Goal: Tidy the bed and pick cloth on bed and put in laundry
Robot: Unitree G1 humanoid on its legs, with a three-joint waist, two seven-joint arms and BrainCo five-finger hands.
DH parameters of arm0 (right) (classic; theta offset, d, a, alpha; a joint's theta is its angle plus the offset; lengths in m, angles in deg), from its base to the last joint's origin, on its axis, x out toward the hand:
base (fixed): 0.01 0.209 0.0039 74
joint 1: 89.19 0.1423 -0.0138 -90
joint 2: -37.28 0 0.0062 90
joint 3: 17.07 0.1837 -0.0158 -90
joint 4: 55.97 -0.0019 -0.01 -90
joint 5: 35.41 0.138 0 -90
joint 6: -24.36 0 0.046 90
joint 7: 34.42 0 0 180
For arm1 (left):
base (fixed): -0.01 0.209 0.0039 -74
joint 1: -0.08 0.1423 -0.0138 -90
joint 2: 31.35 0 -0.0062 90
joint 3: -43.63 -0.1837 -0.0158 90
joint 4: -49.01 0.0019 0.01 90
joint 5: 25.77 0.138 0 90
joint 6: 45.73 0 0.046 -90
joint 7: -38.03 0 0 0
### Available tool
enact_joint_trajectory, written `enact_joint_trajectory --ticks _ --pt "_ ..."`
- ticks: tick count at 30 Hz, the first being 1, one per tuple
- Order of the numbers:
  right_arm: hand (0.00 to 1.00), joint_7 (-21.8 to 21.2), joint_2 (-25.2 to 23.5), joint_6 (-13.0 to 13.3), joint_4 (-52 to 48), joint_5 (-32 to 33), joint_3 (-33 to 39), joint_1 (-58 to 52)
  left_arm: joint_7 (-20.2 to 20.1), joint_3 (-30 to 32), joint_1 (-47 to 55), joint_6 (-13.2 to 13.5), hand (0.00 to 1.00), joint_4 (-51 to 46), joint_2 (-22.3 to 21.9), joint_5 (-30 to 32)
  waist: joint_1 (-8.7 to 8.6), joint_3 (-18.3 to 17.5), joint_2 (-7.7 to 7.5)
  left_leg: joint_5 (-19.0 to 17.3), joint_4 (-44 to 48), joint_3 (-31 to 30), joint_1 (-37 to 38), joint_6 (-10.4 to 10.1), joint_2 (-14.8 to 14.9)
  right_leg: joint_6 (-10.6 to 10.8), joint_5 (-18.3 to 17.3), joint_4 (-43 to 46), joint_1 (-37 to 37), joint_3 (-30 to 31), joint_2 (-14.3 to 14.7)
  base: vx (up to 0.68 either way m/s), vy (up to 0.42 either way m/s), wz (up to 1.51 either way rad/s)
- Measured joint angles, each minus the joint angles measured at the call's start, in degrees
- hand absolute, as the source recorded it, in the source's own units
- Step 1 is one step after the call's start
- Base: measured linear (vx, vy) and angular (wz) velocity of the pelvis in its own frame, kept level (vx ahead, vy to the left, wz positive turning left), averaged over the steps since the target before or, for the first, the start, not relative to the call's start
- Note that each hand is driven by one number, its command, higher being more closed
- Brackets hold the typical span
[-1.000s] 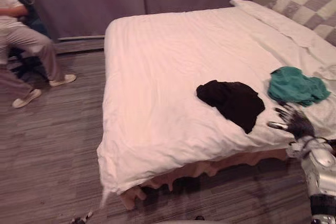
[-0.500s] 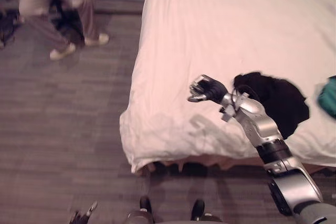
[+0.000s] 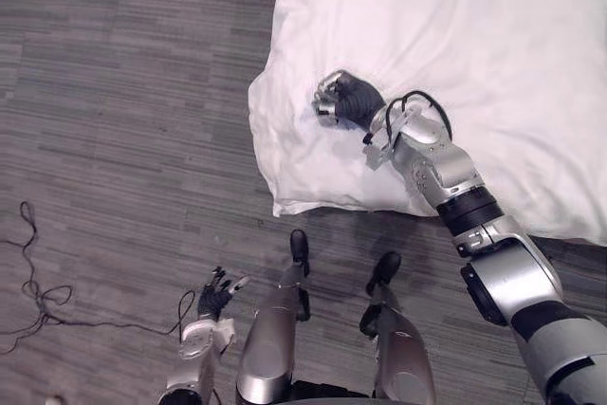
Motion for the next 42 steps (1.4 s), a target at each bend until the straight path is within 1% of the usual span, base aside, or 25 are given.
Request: enact_joint_trajectory --ticks 2,5,7,8,9,10,11,12,14,16,17,19,20,21,23,24,26,28,29,30,31,34,37,40,42 --pt "1.00 -2.7 -3.4 1.0 3.6 0.0 5.2 -1.0 -0.7 -0.1 0.0 1.6 0.00 0.9 -0.1 0.0 -0.58 0.0 0.02 0.0 0.1 0.0 0.9 0.0 0.0 0.0 0.0 -0.2 1.0 0.1 0.2 -0.01 0.006 -0.02" --pt "1.00 -5.4 -5.7 1.9 4.1 0.0 7.4 -5.2 -0.8 0.5 0.0 2.2 0.00 1.8 -0.1 0.0 -1.85 0.3 -0.65 -0.5 0.1 0.0 3.3 -0.5 0.0 0.1 0.0 -0.8 3.6 0.2 0.2 0.01 0.011 -0.03" --pt "1.00 -9.4 -8.7 2.4 3.5 -0.1 6.9 -12.8 -0.8 2.6 0.3 2.1 0.00 1.9 0.0 0.1 -3.21 0.4 -2.36 -1.4 0.1 1.2 6.6 -0.7 0.1 0.2 0.0 -1.1 6.4 1.5 0.4 0.04 0.026 -0.27" --pt "1.00 -10.3 -9.3 2.4 3.0 -0.1 6.3 -15.4 -0.7 3.1 0.4 2.1 0.00 1.9 0.0 0.1 -3.32 0.1 -2.96 -1.7 0.1 1.7 7.4 -1.0 0.2 0.2 0.0 -1.2 6.8 2.1 0.5 0.06 0.014 -0.45" --pt "1.00 -11.3 -9.8 2.5 2.3 -0.6 3.3 -22.3 -0.7 4.1 0.7 2.0 0.00 1.9 0.0 0.2 -3.63 -0.7 -4.44 -2.3 0.1 2.8 8.9 -1.2 0.4 0.4 -0.2 -1.4 7.7 3.1 0.6 0.05 0.004 -0.38" --pt "1.00 -11.4 -9.8 2.5 2.3 -1.0 2.3 -25.0 -0.7 4.3 0.8 1.9 0.00 1.9 0.0 0.2 -3.71 -1.1 -5.06 -2.4 0.1 3.2 9.2 -1.2 0.5 0.5 -0.2 -1.5 7.8 3.4 0.7 0.08 -0.002 -0.39" --pt "1.00 -11.6 -9.8 2.5 1.9 -2.2 0.3 -31.2 -0.7 4.4 0.9 1.7 0.00 2.2 -0.1 0.8 -3.80 -2.2 -6.15 -2.7 -0.1 3.8 9.8 -1.3 0.6 0.8 -0.5 -1.5 8.0 4.0 0.8 0.11 -0.009 -0.31" --pt "1.00 -11.9 -9.3 2.3 1.8 -2.5 -1.8 -39.5 -0.6 4.5 1.3 1.4 0.00 3.2 -0.1 1.7 -4.41 -3.6 -7.77 -2.7 -1.0 4.6 10.9 -1.3 0.6 1.0 -0.6 -1.5 8.2 4.7 1.0 0.12 -0.010 -0.37" --pt "1.00 -12.2 -9.2 2.4 0.6 -2.6 -3.2 -45.5 -0.4 4.6 2.0 0.9 0.00 4.5 0.0 2.8 -5.90 -5.0 -9.48 -2.7 -2.0 5.6 12.4 -1.4 0.7 1.1 -0.7 -1.7 8.8 5.6 1.3 0.09 -0.010 -0.36" --pt "1.00 -12.3 -8.8 4.3 -8.6 -2.4 -5.2 -53.4 -0.4 4.6 2.6 0.3 0.00 6.5 -0.1 4.5 -6.84 -8.2 -11.80 -3.2 -3.1 7.8 16.4 -2.0 1.1 1.4 -0.9 -2.1 11.2 7.3 1.8 0.09 -0.026 -0.49" --pt "1.00 -12.3 -8.8 5.0 -10.8 -2.4 -5.4 -54.5 -0.4 4.6 3.1 0.1 0.00 6.5 -0.1 4.8 -7.02 -9.6 -12.08 -3.2 -3.5 8.0 17.0 -2.0 1.2 1.4 -0.9 -2.1 11.4 7.6 2.0 0.06 -0.036 -0.29" --pt "1.00 -11.9 -9.2 7.5 -17.3 -1.4 -5.5 -57.1 -0.3 4.6 4.5 -0.1 0.00 7.5 -0.1 5.9 -7.75 -15.4 -12.58 -3.3 -4.4 8.3 18.0 -2.2 1.4 1.5 -1.5 -2.3 12.0 7.8 2.4 0.05 -0.042 -0.12" --pt "1.00 -10.2 -9.5 9.2 -20.5 0.2 -5.0 -57.2 -0.2 4.6 5.5 -0.2 0.00 7.5 -0.1 6.3 -7.82 -17.5 -12.66 -3.4 -4.5 8.8 19.0 -2.4 1.5 1.4 -1.9 -2.2 12.6 8.4 2.6 0.04 -0.036 -0.11" --pt "1.00 -9.7 -9.7 9.3 -21.3 0.6 -4.6 -57.2 -0.2 4.6 5.7 -0.2 0.00 7.5 -0.1 6.6 -7.84 -17.8 -12.68 -3.5 -4.5 8.9 19.3 -2.4 1.5 1.3 -2.0 -2.2 12.8 8.5 2.6 0.02 -0.028 -0.14" --pt "1.00 -4.4 -10.4 11.2 -28.0 5.6 -0.5 -56.9 0.3 4.5 7.4 -0.8 0.00 8.4 -0.2 8.1 -8.01 -20.0 -12.34 -3.7 -4.6 9.5 21.1 -2.7 1.6 1.3 -2.5 -1.6 14.0 9.0 2.6 -0.04 -0.017 -0.12" --pt "1.00 -3.2 -10.4 11.4 -29.1 6.8 0.6 -56.6 0.6 4.5 7.7 -1.1 0.00 8.6 -0.2 8.2 -8.01 -20.3 -12.24 -3.7 -4.6 9.5 21.1 -2.7 1.6 1.3 -2.5 -1.5 14.0 9.0 2.6 -0.06 -0.016 -0.08" --pt "1.00 2.0 -10.5 12.7 -30.8 8.3 5.6 -53.8 1.1 4.5 8.1 -2.1 0.00 8.7 -0.1 8.4 -8.29 -20.4 -12.01 -3.7 -4.6 9.6 20.9 -2.7 1.5 1.4 -2.4 -1.5 13.6 9.3 2.5 -0.07 -0.013 -0.04" --pt "1.00 6.4 -10.3 12.6 -30.5 8.6 10.4 -49.2 1.0 4.4 8.0 -3.2 0.00 8.7 0.0 9.3 -8.44 -19.8 -11.29 -3.3 -4.6 9.8 20.0 -2.4 1.4 1.4 -1.9 -1.6 12.6 9.8 2.4 -0.11 -0.008 -0.09" --pt "1.00 9.4 -9.7 12.1 -28.8 8.9 13.6 -44.5 1.0 4.4 7.7 -3.4 0.00 8.7 -0.1 9.2 -8.66 -19.1 -10.84 -3.0 -4.6 10.4 19.3 -2.2 1.5 1.0 -0.9 -1.5 11.5 10.7 2.3 -0.13 0.000 -0.24" --pt "1.00 11.2 -8.7 11.3 -25.9 8.9 16.6 -39.3 1.0 4.4 6.7 -3.4 0.00 8.7 0.0 9.2 -8.64 -17.3 -10.03 -2.6 -4.5 10.9 19.2 -2.0 1.3 0.8 -0.1 -1.6 11.0 11.5 2.2 -0.12 0.006 -0.24" --pt "1.00 12.3 -8.0 10.9 -24.5 8.9 17.9 -36.8 0.9 4.4 6.4 -3.4 0.00 8.7 0.0 9.1 -8.67 -16.5 -9.54 -2.5 -4.5 11.0 18.7 -1.9 1.2 0.8 0.2 -1.6 10.5 11.7 2.2 -0.12 0.013 -0.14" --pt "1.00 15.7 -2.1 7.4 -14.7 9.1 23.6 -28.1 0.8 4.3 2.7 -2.7 0.00 8.6 -0.1 7.9 -8.59 -11.8 -6.61 -1.6 -4.5 10.8 15.9 -1.7 0.6 1.3 1.2 -1.5 7.6 12.0 1.6 -0.12 0.008 0.03" --pt "1.00 17.6 -1.3 4.3 -6.8 9.6 27.1 -30.4 0.8 4.4 3.4 -2.6 0.00 8.6 -0.2 7.4 -8.63 -10.0 -5.31 -1.3 -4.5 10.9 15.6 -1.4 0.5 1.3 1.2 -1.9 7.3 12.3 2.0 0.01 -0.002 -0.05" --pt "1.00 19.1 -2.1 2.8 -4.2 9.5 28.1 -37.2 0.6 4.5 3.8 -2.6 0.00 8.6 -0.9 7.4 -8.59 -10.0 -5.34 -1.6 -4.5 11.1 16.2 -1.7 1.0 0.8 1.3 -1.9 7.8 12.6 2.5 0.09 -0.012 -0.08" --pt "1.00 19.6 -3.6 2.6 -3.4 9.2 29.4 -41.9 0.3 5.2 4.0 -2.2 0.00 8.6 -1.7 7.5 -8.62 -10.0 -5.40 -2.1 -4.5 12.0 17.5 -2.2 1.3 0.8 1.2 -1.9 8.6 13.4 2.9 0.11 -0.012 -0.23"
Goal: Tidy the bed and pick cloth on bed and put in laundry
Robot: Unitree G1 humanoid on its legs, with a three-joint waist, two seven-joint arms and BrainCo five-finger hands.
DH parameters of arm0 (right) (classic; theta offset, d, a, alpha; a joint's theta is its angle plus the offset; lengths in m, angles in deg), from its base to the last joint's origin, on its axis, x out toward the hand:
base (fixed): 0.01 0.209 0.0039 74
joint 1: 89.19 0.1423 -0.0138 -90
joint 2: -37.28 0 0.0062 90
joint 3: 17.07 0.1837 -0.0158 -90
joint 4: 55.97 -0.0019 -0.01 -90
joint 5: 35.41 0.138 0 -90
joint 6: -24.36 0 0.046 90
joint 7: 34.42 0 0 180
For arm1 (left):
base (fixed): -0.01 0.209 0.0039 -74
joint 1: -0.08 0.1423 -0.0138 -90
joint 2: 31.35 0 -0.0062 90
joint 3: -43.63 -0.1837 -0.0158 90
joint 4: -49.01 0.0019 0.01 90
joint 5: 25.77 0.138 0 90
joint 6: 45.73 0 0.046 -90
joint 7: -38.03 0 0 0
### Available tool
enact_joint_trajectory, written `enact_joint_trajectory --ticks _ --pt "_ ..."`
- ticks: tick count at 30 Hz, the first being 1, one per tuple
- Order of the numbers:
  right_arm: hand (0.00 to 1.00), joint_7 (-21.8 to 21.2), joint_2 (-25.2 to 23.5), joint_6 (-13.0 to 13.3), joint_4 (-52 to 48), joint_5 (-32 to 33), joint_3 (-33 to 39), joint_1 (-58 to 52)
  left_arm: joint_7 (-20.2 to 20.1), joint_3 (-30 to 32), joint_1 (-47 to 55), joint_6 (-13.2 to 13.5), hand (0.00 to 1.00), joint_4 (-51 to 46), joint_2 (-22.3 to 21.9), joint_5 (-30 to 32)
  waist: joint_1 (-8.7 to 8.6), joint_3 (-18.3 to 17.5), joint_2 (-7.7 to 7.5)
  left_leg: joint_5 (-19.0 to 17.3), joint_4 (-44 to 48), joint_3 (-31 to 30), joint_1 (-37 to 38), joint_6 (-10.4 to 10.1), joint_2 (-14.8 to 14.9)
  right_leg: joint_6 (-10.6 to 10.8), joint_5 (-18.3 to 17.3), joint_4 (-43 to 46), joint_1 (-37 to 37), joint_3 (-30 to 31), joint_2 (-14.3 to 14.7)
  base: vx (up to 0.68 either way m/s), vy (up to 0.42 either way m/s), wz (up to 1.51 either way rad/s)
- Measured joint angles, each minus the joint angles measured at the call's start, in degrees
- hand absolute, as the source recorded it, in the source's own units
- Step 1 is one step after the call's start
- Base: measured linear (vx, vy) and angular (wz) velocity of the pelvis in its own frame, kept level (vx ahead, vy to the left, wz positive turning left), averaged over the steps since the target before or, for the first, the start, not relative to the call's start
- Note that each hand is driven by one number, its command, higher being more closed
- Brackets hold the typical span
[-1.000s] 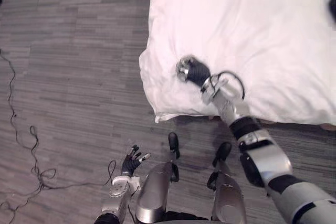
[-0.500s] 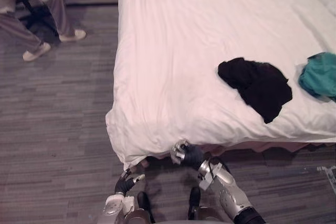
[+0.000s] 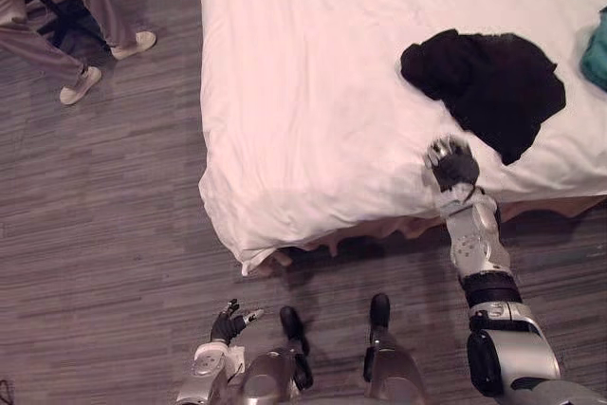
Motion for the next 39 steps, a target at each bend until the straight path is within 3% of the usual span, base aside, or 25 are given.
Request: enact_joint_trajectory --ticks 5,6,10,12,15,19,20,22,23,24,25,28,29,31,32,33,34,35,36,38,39 --pt "1.00 0.5 -5.6 0.3 1.0 -0.2 8.0 -17.1 -0.5 4.5 -0.1 1.7 0.00 -0.1 -2.5 1.6 -0.88 -0.5 -0.91 -2.0 0.0 3.3 4.7 -1.4 1.3 0.0 -1.7 0.0 3.2 1.7 1.2 0.07 -0.028 -0.30" --pt "0.00 0.5 -6.3 0.4 1.1 -0.2 9.0 -18.9 -0.7 5.1 -0.1 1.7 0.00 0.0 -2.7 1.8 -0.99 -0.7 -1.20 -2.2 0.0 3.9 5.1 -1.5 1.5 -0.1 -1.9 0.0 3.3 1.8 1.3 0.04 -0.063 -0.32" --pt "0.00 1.6 -12.8 2.1 4.5 0.5 14.9 -30.6 -0.9 8.3 0.1 1.6 0.00 2.0 -3.5 1.8 -1.58 -4.1 -4.47 -3.3 0.0 7.6 7.5 -3.1 3.1 -0.7 -3.2 0.9 3.6 3.9 2.9 0.04 -0.051 -0.35" --pt "0.00 1.5 -14.3 2.5 5.8 0.8 17.6 -33.9 -1.1 10.0 0.1 0.9 0.00 3.7 -4.2 1.7 -2.12 -4.9 -5.32 -3.9 0.0 8.7 9.4 -3.7 3.7 -0.8 -3.8 1.2 4.8 4.7 3.4 0.05 -0.042 -0.29" --pt "0.00 0.6 -16.3 3.3 6.6 0.3 21.4 -38.6 -2.0 11.8 0.8 0.3 0.00 6.2 -5.9 1.9 -3.21 -7.2 -5.77 -4.8 0.0 10.3 11.3 -4.3 4.1 -0.7 -4.5 1.3 6.3 5.2 3.9 0.02 -0.015 -0.20" --pt "0.00 -4.6 -18.9 4.2 6.3 -0.6 22.4 -40.1 -3.3 12.6 2.0 -1.1 0.00 6.2 -6.8 4.6 -3.64 -9.6 -5.57 -5.7 0.1 13.9 13.6 -5.0 4.5 -0.8 -4.9 1.2 6.7 6.9 4.6 0.02 -0.015 -0.32" --pt "0.00 -5.3 -19.3 4.3 5.7 -0.7 21.7 -39.9 -3.3 12.7 2.0 -1.3 0.00 5.9 -6.8 4.8 -3.42 -9.8 -5.48 -5.8 0.1 15.9 14.5 -5.2 4.9 -1.5 -6.3 1.1 6.2 4.3 4.3 0.00 -0.010 -0.93" --pt "0.00 -8.3 -19.4 4.6 5.0 -3.3 18.2 -38.3 -3.2 13.6 3.6 -1.9 0.00 5.4 -6.1 6.3 -1.55 -11.0 -4.71 -7.7 2.2 23.9 16.6 -6.8 6.7 -2.4 -7.5 3.0 6.1 -7.7 2.4 0.02 0.007 -1.76" --pt "0.00 -9.4 -19.1 4.6 4.9 -4.8 15.0 -37.4 -3.0 14.4 4.6 -2.6 0.00 5.6 -5.9 7.1 -1.49 -12.0 -4.99 -8.8 4.5 28.2 17.5 -7.5 8.6 -2.9 -7.2 3.5 6.0 -16.2 1.3 0.10 -0.008 -1.89" --pt "0.00 -9.8 -19.0 4.6 4.9 -4.9 13.8 -37.1 -2.9 14.3 4.7 -3.0 0.00 5.6 -5.9 7.9 -1.39 -12.7 -4.79 -8.8 5.2 30.1 18.0 -7.5 9.1 -3.1 -6.8 4.1 5.8 -19.6 0.7 0.16 -0.041 -1.75" --pt "0.00 -10.2 -18.7 4.5 5.2 -5.7 12.2 -36.1 -2.6 14.0 4.6 -3.2 0.00 5.4 -5.8 9.6 -0.88 -12.8 -5.33 -8.8 6.2 34.1 19.5 -7.6 9.7 -3.3 -4.3 5.6 5.2 -24.3 0.3 0.17 -0.077 -1.47" --pt "0.00 -10.1 -17.4 5.0 8.0 -7.0 11.4 -31.7 -0.3 9.1 2.1 -4.8 0.00 7.7 -5.5 14.0 -3.16 -12.3 -4.91 -6.1 9.4 38.8 22.4 -8.5 11.6 -5.1 -5.1 6.8 5.1 -21.8 2.9 0.14 -0.144 -1.04" --pt "0.00 -10.1 -16.4 5.2 8.9 -7.0 10.9 -30.6 1.1 6.9 0.9 -4.7 0.00 7.8 -6.3 16.5 -3.71 -11.9 -4.49 -4.4 10.8 38.3 23.1 -8.8 11.6 -5.1 -5.2 6.9 5.2 -20.1 3.1 0.11 -0.119 -1.01" --pt "0.00 -9.8 -15.0 5.3 10.4 -7.3 8.4 -29.6 3.7 5.8 -0.9 -4.7 0.00 7.8 -7.8 20.1 -3.83 -11.1 -4.53 -3.7 20.9 34.4 22.9 -9.4 14.5 -5.2 -7.5 8.1 5.0 -17.0 3.3 0.09 -0.061 -0.99" --pt "0.00 -9.7 -14.8 5.4 10.9 -8.0 7.5 -29.3 4.4 6.0 -1.0 -4.9 0.00 7.8 -7.9 20.7 -3.45 -10.8 -4.21 -3.2 26.3 31.4 22.2 -7.7 16.4 -5.7 -7.8 8.7 5.0 -15.4 4.0 0.08 -0.052 -1.55" --pt "0.00 -9.5 -15.1 5.5 11.7 -11.2 4.9 -28.9 5.5 7.8 -0.5 -5.5 0.00 7.8 -8.0 20.2 -2.55 -10.3 -3.42 2.3 39.6 18.9 17.2 4.1 19.8 -7.3 -8.9 9.1 5.3 -11.7 5.7 0.15 -0.071 -2.10" --pt "0.00 -9.6 -14.9 6.7 11.5 -14.3 2.7 -27.8 6.3 9.4 -0.2 -6.0 0.00 7.0 -7.7 16.7 -1.75 -9.8 -3.86 5.6 51.1 2.9 8.9 6.2 19.1 -8.5 -9.9 9.0 5.5 -7.2 7.0 0.19 -0.057 -2.20" --pt "0.00 -9.5 -13.9 7.2 11.9 -15.4 2.0 -26.8 6.7 10.1 -0.7 -6.3 0.00 6.9 -7.8 15.0 -1.31 -9.2 -2.93 -0.3 56.8 -4.3 4.7 3.9 17.3 -9.0 -10.3 9.4 5.4 -4.3 7.9 0.25 0.069 -2.63" --pt "0.00 -9.1 -12.0 8.1 15.9 -16.8 -0.4 -23.0 6.9 10.4 -1.6 -6.4 0.00 6.5 -7.2 12.2 0.34 -7.7 -2.43 -12.5 63.2 -16.1 -3.3 1.6 11.0 -9.6 -10.4 9.8 5.5 2.7 9.4 0.19 0.120 -2.20" --pt "0.00 -8.8 -11.9 8.2 18.0 -18.3 -1.7 -20.9 6.9 10.2 -2.0 -5.7 0.00 6.5 -6.3 11.6 0.92 -7.0 -3.40 -16.7 58.8 -18.5 -5.4 1.7 7.8 -8.6 -9.8 9.9 6.9 7.0 9.6 0.19 0.122 -1.88" --pt "0.00 -8.7 -12.5 8.5 17.2 -18.4 -3.0 -20.6 6.8 10.2 -2.1 -4.9 0.00 6.6 -5.6 11.8 0.93 -6.6 -3.94 -17.9 48.7 -18.4 -6.3 1.4 6.4 -8.1 -9.7 8.6 8.9 10.3 9.6 0.25 0.157 -1.60"
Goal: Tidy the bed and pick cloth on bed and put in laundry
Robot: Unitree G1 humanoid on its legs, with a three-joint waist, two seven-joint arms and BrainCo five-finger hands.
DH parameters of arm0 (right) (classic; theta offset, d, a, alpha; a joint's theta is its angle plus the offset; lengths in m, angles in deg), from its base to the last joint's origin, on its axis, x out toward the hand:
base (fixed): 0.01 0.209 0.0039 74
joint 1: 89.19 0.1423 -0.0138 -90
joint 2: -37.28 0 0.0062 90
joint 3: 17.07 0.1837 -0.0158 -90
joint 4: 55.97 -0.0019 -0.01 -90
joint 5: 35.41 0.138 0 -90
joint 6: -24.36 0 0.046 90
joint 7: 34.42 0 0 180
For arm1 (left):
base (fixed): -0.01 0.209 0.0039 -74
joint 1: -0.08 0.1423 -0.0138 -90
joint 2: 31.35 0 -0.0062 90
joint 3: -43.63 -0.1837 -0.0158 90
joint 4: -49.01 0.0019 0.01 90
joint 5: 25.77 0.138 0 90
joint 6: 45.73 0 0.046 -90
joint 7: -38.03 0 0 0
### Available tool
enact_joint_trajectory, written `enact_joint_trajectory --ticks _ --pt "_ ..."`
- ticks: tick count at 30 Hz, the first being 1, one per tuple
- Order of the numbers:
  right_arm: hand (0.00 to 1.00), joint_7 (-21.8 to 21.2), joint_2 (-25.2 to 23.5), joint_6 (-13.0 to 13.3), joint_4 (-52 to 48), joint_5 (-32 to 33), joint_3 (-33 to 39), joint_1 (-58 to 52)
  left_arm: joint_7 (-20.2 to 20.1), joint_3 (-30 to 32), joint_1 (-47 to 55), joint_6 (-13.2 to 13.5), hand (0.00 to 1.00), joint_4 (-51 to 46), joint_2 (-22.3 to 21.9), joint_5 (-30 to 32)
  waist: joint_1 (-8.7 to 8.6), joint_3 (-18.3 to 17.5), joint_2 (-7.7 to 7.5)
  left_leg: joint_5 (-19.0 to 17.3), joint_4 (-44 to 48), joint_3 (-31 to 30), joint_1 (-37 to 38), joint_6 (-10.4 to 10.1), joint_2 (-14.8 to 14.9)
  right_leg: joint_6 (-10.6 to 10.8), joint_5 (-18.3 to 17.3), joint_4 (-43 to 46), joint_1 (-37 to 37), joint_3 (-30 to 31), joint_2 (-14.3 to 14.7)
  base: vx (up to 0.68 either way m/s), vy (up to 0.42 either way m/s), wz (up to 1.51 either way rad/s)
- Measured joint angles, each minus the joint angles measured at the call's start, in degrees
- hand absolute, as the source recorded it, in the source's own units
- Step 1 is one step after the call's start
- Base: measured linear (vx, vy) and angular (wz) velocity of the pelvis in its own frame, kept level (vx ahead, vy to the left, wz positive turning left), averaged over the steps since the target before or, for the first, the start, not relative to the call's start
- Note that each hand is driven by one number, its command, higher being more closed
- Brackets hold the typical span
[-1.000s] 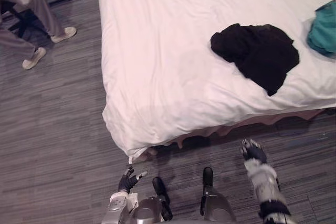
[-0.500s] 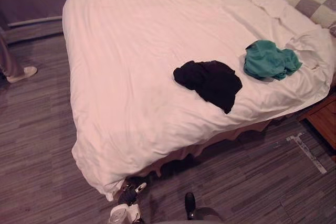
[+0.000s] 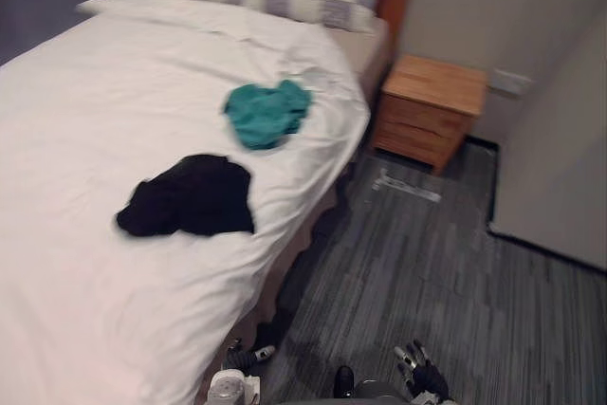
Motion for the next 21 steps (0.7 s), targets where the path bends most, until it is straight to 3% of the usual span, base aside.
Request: enact_joint_trajectory --ticks 2,3,4,8,12,14,15,16,17,18,21 --pt "0.00 0.0 -0.3 0.4 -2.3 0.0 -1.8 -0.7 0.0 0.1 0.0 0.0 0.00 0.2 -0.2 0.0 -0.03 -0.5 0.51 1.9 -15.2 -0.3 -0.3 0.6 -0.7 1.4 -0.7 -0.5 0.9 3.8 0.5 0.24 0.213 -1.22" --pt "0.00 0.0 -0.2 0.4 -2.9 0.0 -2.5 -1.1 -0.1 0.0 -0.2 0.0 0.00 0.3 -0.9 0.0 0.01 -1.0 1.31 5.3 -22.9 -1.6 -0.4 0.7 -0.9 2.2 -1.2 -0.2 0.5 5.6 1.1 0.22 0.262 -0.97" --pt "0.00 0.0 0.1 0.2 -2.9 -0.5 -3.5 -1.1 -0.1 0.0 -1.1 0.1 0.00 0.9 -1.5 0.0 0.20 -1.3 1.47 8.0 -26.0 -1.8 0.6 -2.0 -1.4 3.7 -2.0 0.5 0.3 7.3 1.0 0.28 0.277 -0.78" --pt "0.00 -1.5 -0.5 0.5 -3.5 -4.6 -6.0 -2.6 -0.2 -1.7 -2.6 0.1 0.00 1.8 -1.2 -0.2 -0.03 -2.5 -1.96 8.7 -30.5 2.8 3.6 -0.9 -4.5 6.0 -3.4 0.3 0.9 3.3 -3.6 0.20 0.139 -0.24" --pt "0.00 -1.4 -0.5 0.9 -3.1 -4.5 -5.8 -3.1 -1.5 -3.4 -2.4 0.1 0.00 1.9 -1.9 -0.1 -0.56 -3.1 -1.60 8.9 -34.5 6.6 7.0 0.6 -6.9 7.1 -6.5 2.3 2.2 0.4 -6.8 0.12 0.087 0.30" --pt "0.00 -1.0 -0.1 1.2 -2.6 -4.3 -5.1 -4.8 -1.6 -5.3 -1.7 -0.2 0.00 3.6 -1.9 -0.1 -1.52 -3.8 -2.91 7.3 -36.0 10.8 10.7 3.0 -9.6 10.0 -11.2 8.2 2.1 -3.1 -11.2 0.12 0.075 0.62" --pt "0.00 -1.1 0.2 1.2 -2.4 -4.3 -5.0 -5.2 -1.5 -5.5 -1.7 -0.3 0.00 3.7 -2.1 -0.1 -1.51 -3.9 -2.36 6.6 -36.8 11.1 11.8 2.3 -9.4 10.5 -11.9 13.3 0.2 -3.2 -11.1 0.16 0.082 0.43" --pt "0.00 -1.1 0.8 1.2 -2.1 -4.3 -4.8 -5.2 -1.6 -5.5 -1.6 -0.4 0.00 3.7 -2.0 -0.1 -1.34 -3.7 -2.62 6.1 -38.8 11.1 12.6 1.8 -10.8 10.6 -12.1 24.4 -4.7 -3.7 -12.0 0.13 0.104 0.14" --pt "0.00 -1.3 0.5 1.4 -2.1 -4.3 -4.4 -5.9 -2.4 -5.5 -1.3 -0.4 0.00 3.6 -1.6 0.0 -1.73 -3.7 -2.99 6.5 -40.9 8.4 14.1 2.8 -11.4 8.3 -10.3 33.5 -9.6 -3.3 -11.4 0.12 0.118 0.30" --pt "0.00 -1.3 -0.4 2.1 -2.2 -3.5 -3.7 -6.2 -2.9 -5.5 -1.1 -0.8 0.00 4.0 -1.0 0.2 -2.62 -3.8 -3.35 6.5 -40.3 7.0 14.5 2.8 -10.3 7.8 -11.6 35.0 -10.8 -2.4 -9.1 0.08 0.083 0.40" --pt "0.00 -1.4 -1.8 2.7 -2.6 -1.7 -4.2 -6.6 -3.6 -5.3 -1.4 -2.1 0.00 4.5 0.0 1.1 -3.59 -3.7 -5.29 5.9 -39.6 6.3 15.1 2.3 -8.3 7.0 -12.5 26.2 -10.4 -3.7 -5.8 0.15 -0.047 0.31"
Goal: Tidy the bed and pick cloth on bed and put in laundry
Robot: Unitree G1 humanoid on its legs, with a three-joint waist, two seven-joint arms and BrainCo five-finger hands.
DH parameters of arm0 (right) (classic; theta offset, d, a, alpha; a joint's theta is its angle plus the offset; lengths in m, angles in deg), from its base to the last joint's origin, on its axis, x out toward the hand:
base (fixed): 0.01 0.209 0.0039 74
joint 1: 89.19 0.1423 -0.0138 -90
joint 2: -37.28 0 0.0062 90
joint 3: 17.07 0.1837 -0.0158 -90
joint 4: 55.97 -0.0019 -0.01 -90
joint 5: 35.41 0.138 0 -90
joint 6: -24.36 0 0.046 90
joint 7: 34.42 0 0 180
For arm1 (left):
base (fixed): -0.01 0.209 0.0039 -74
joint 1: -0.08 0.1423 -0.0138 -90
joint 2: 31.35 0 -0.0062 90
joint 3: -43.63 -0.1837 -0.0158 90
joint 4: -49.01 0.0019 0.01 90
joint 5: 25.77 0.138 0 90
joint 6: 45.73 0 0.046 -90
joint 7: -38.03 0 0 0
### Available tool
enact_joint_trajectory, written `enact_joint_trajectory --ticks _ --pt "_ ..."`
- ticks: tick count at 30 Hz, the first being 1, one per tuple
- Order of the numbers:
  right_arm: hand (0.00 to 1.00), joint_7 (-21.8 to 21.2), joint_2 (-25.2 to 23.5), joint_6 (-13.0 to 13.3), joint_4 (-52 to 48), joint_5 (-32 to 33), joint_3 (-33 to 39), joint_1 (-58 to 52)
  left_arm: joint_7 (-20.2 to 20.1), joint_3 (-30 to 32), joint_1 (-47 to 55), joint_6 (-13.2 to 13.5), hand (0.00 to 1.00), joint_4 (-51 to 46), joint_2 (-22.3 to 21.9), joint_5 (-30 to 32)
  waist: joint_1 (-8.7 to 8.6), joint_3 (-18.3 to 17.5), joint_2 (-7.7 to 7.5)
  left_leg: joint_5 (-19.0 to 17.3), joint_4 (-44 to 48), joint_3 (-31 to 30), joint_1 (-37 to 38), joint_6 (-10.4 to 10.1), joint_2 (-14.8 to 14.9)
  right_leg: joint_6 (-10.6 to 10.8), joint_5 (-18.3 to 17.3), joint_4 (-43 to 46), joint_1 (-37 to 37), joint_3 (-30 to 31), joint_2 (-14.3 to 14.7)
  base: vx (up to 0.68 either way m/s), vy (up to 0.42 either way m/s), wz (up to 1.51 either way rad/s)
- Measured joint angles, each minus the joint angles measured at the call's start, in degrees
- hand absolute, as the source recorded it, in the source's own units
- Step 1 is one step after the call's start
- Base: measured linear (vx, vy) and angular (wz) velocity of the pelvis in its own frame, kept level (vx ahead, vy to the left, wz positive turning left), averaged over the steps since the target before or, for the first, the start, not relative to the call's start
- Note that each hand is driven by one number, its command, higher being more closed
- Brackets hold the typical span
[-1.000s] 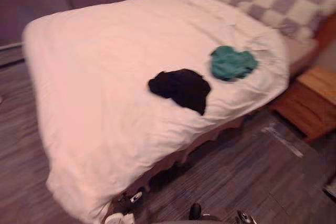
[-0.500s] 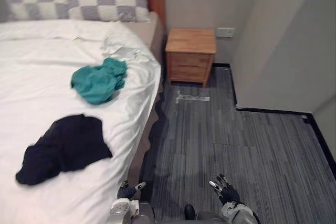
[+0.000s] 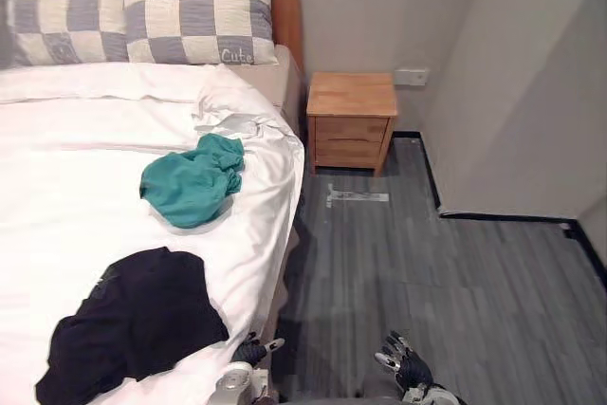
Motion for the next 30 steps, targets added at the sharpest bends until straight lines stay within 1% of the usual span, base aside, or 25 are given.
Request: enact_joint_trajectory --ticks 2,3,4,5,6,7,9,10,11,12,13,14,15,16,17,18,20,21,23,24,25,26,27,28,30 --pt "0.00 -0.1 0.1 -0.3 -1.4 2.2 -0.7 -0.1 -0.1 1.1 -0.6 -1.1 0.00 0.0 -0.1 0.0 -0.05 0.2 0.74 -1.9 4.1 0.2 -2.5 -1.7 1.1 -2.2 4.1 -13.7 -0.3 -0.5 1.6 0.19 -0.075 -0.02" --pt "0.00 -0.1 0.6 -0.4 -2.6 3.1 -0.4 0.1 0.0 1.6 -0.7 -1.1 0.00 0.0 -0.5 0.0 -0.32 1.2 2.48 -3.3 7.2 0.1 -3.8 -2.2 2.5 -3.5 9.3 -17.4 0.6 -1.3 2.5 0.34 -0.119 -0.24" --pt "0.00 0.5 1.6 -0.3 -3.1 4.2 0.0 1.3 0.2 3.4 -0.7 -0.5 0.00 -0.4 -0.8 0.0 0.00 2.5 4.21 -3.7 9.4 1.6 -4.9 -2.7 4.3 -3.1 10.8 -17.5 0.6 -2.3 3.5 0.34 -0.134 -0.32" --pt "0.00 0.9 2.1 -0.2 -3.5 4.2 0.0 2.1 0.2 4.1 -1.0 -0.3 0.00 -0.4 -1.3 0.0 0.03 3.7 4.94 -3.8 10.1 2.3 -4.8 -2.9 4.9 -2.8 10.7 -15.6 -0.1 -2.7 3.8 0.24 -0.116 -0.51" --pt "0.00 1.6 3.0 0.2 -4.0 4.1 0.1 3.2 0.3 5.4 -1.7 0.0 0.00 -0.3 -1.9 0.0 -0.08 5.8 6.13 -3.9 10.8 3.7 -3.6 -3.0 6.2 -0.5 10.5 -9.5 -2.4 -4.3 4.2 0.04 -0.109 -0.43" --pt "0.00 2.6 3.6 0.4 -4.7 4.0 -0.2 4.0 0.9 6.3 -1.8 0.8 0.00 -0.4 -2.1 0.0 -0.08 7.5 6.97 -4.1 11.6 4.9 -1.7 -3.4 7.5 -1.4 7.9 -6.9 -4.6 -7.6 4.1 0.07 -0.162 -0.40" --pt "0.00 3.7 2.6 0.9 -4.9 4.1 -2.5 3.2 1.3 7.5 -0.1 2.6 0.00 -0.8 -0.9 0.1 -0.09 5.9 4.27 -5.8 13.8 4.7 -0.8 -5.8 6.7 -6.2 11.8 -15.9 -3.5 -10.0 1.3 0.16 -0.221 -0.17" --pt "0.00 4.8 3.0 0.7 -4.9 4.3 -2.2 3.9 1.3 7.7 0.0 3.1 0.00 -0.9 -0.9 0.1 -0.31 5.9 5.59 -8.5 22.2 4.1 -2.3 -6.5 9.7 -7.1 10.1 -16.3 -2.5 -10.9 3.2 0.31 -0.282 -0.09" --pt "0.00 5.5 3.2 -0.3 -4.9 4.2 -2.2 4.0 1.2 7.7 0.3 3.6 0.00 -1.5 -1.3 0.0 0.17 5.7 6.18 -4.1 40.4 2.4 -5.0 -4.7 12.8 -7.0 9.3 -17.6 -0.5 -11.2 5.0 0.32 -0.257 -0.12" --pt "0.00 5.6 3.3 -0.7 -5.0 4.1 -2.1 3.8 1.2 7.8 0.5 3.9 0.00 -1.7 -1.6 0.0 0.41 5.3 6.73 1.9 43.7 1.4 -5.1 -4.4 12.7 -6.9 9.2 -18.5 0.7 -11.5 5.7 0.33 -0.201 -0.14" --pt "0.00 5.8 4.1 -1.3 -5.3 4.0 -1.5 3.3 1.1 8.4 1.2 4.2 0.00 -1.4 -2.9 -0.1 0.79 4.1 9.09 9.6 45.1 -1.5 -6.0 -5.5 13.8 -8.4 9.3 -18.4 2.1 -13.8 7.1 0.27 -0.113 -0.07" --pt "0.00 5.9 4.3 -1.5 -5.5 3.9 -1.4 3.7 1.0 9.0 1.5 4.4 0.00 -1.6 -3.3 -0.2 0.92 3.8 9.16 12.1 46.7 -1.7 -6.7 -6.8 14.4 -9.4 7.6 -13.7 1.8 -14.4 6.6 0.38 -0.146 0.05" --pt "0.00 5.8 3.7 -1.9 -5.9 3.2 -1.7 2.2 0.7 9.4 1.9 5.3 0.00 -3.3 -2.5 -0.3 0.87 3.8 6.94 22.6 52.2 -1.6 -9.4 -5.6 14.6 -9.0 1.8 -12.2 3.3 -13.4 5.8 0.32 -0.149 -0.03" --pt "0.00 5.7 3.8 -2.2 -5.9 1.6 -1.5 2.1 0.5 9.9 2.6 6.0 0.00 -4.2 -2.1 -0.6 1.67 3.7 7.03 23.7 57.9 -3.9 -13.5 -6.0 15.3 -8.4 1.9 -15.5 7.0 -11.6 7.2 0.30 -0.139 -0.12" --pt "0.00 5.7 3.7 -2.2 -5.9 1.6 -1.5 2.0 0.1 9.9 3.0 6.5 0.00 -4.4 -2.0 -0.6 2.10 3.4 7.27 18.8 60.0 -4.1 -15.4 -6.1 15.2 -8.5 2.3 -17.6 8.4 -11.0 7.8 0.26 -0.127 -0.40" --pt "0.00 5.2 3.2 -2.1 -5.9 1.5 -1.5 2.2 -0.3 9.9 3.3 7.1 0.00 -4.6 -1.8 -1.0 2.65 3.1 7.17 9.3 60.5 -3.7 -20.4 -4.7 13.8 -8.4 3.4 -22.5 11.5 -9.5 8.3 0.34 -0.120 -0.45" --pt "0.00 4.8 2.5 -2.3 -5.3 -0.2 -1.6 3.2 -0.3 9.9 3.8 8.8 0.00 -5.2 -1.4 -1.3 3.33 3.3 6.96 0.9 46.1 0.0 -24.5 -3.5 10.4 -7.7 4.8 -27.7 15.9 -7.0 8.6 0.38 -0.118 -0.54" --pt "0.00 4.8 2.4 -2.6 -4.7 -0.6 -1.6 4.1 -0.3 9.9 4.2 9.3 0.00 -5.5 -1.4 -1.3 3.80 3.3 6.92 0.7 37.6 2.2 -24.4 -3.9 9.1 -7.6 4.8 -28.6 16.9 -6.6 8.5 0.38 -0.050 -0.68" --pt "0.00 4.9 2.5 -2.9 -3.4 -0.6 -1.7 5.6 -0.1 8.8 5.0 10.0 0.00 -5.7 -1.1 -1.3 4.72 3.3 6.94 5.6 14.3 11.7 -22.6 -3.8 6.1 -7.9 4.3 -31.8 20.5 -5.0 8.9 0.43 0.009 -0.53" --pt "0.00 4.9 2.6 -2.9 -2.9 -0.7 -1.7 5.8 0.0 8.4 4.9 9.9 0.00 -5.6 -0.8 -1.3 4.73 3.4 6.86 6.8 11.8 14.3 -22.6 -3.0 5.5 -8.1 4.3 -32.6 21.6 -5.0 9.0 0.39 0.042 -0.16" --pt "0.00 5.1 2.5 -2.9 -2.0 -0.6 -1.7 5.9 0.0 7.5 4.9 9.8 0.00 -5.6 0.3 -1.9 4.88 3.8 6.07 9.0 9.4 17.7 -22.3 1.2 4.1 -7.4 3.5 -33.9 24.3 -5.1 8.8 0.58 0.063 -0.05" --pt "0.00 5.3 2.2 -2.8 -1.1 -0.6 -1.8 5.9 0.0 7.5 4.5 9.8 0.00 -5.7 1.1 -2.3 5.37 3.6 4.02 9.6 9.1 19.0 -21.3 4.4 2.1 -6.7 2.9 -34.2 26.1 -5.3 7.2 0.59 0.054 0.05" --pt "0.00 5.3 2.3 -2.7 -0.9 -0.7 -1.9 5.9 0.0 7.2 4.3 9.4 0.00 -5.6 1.5 -2.5 5.27 3.0 3.15 9.4 9.0 19.4 -21.4 4.6 1.2 -6.5 2.8 -33.9 26.0 -5.6 6.5 0.60 0.044 0.18" --pt "0.00 5.3 2.8 -2.5 -0.3 -0.9 -1.8 6.3 0.0 6.5 4.2 8.9 0.00 -5.6 1.7 -2.9 5.04 2.5 2.45 8.6 9.4 18.9 -21.5 7.3 0.8 -5.5 2.2 -31.4 24.7 -6.2 5.7 0.45 0.029 0.22" --pt "0.00 5.4 3.8 -2.5 2.7 -2.4 -1.8 8.6 0.1 6.5 4.0 8.4 0.00 -4.8 2.3 -2.9 4.78 2.5 2.68 6.6 12.3 19.0 -21.3 9.3 2.5 -3.4 1.7 -18.6 19.4 -8.4 5.7 0.48 0.053 0.07"
